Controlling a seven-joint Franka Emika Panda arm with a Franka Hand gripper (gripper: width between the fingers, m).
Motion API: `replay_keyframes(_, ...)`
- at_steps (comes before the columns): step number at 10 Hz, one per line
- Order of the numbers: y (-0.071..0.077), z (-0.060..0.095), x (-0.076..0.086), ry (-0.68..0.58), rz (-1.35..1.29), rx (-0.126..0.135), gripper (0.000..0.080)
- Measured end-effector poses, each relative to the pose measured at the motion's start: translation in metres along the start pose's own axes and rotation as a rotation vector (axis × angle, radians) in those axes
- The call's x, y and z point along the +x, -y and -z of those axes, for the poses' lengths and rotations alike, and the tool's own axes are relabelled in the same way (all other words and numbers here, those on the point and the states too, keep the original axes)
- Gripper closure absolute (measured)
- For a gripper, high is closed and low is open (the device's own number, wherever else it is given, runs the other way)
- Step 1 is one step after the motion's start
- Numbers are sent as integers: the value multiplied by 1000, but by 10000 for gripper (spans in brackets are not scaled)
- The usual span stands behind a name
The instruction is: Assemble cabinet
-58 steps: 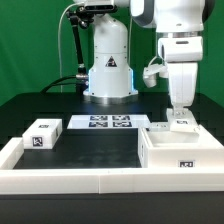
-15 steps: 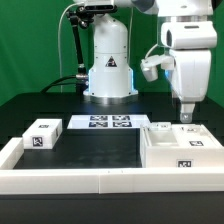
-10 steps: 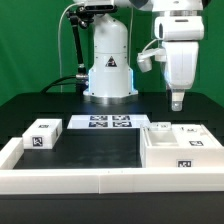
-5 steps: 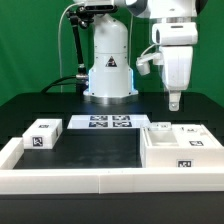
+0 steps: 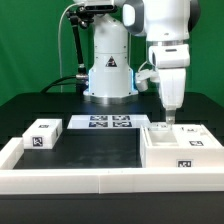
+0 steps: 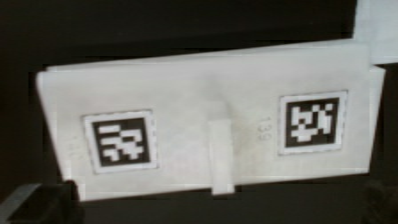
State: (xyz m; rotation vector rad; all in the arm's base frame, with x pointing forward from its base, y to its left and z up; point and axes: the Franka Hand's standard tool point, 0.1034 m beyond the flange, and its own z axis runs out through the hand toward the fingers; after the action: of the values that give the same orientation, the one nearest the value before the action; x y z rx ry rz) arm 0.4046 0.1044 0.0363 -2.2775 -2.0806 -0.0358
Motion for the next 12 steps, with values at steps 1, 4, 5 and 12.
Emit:
replay_keyframes(1, 2, -5, 0, -1, -2, 11, 3)
replay_keyframes(4, 10, -21, -4, -3, -13, 47, 3)
replay_keyframes(5, 9, -24, -5, -8, -17, 46, 3)
replay_keyframes(12, 8, -26, -3, -15, -21, 39, 579)
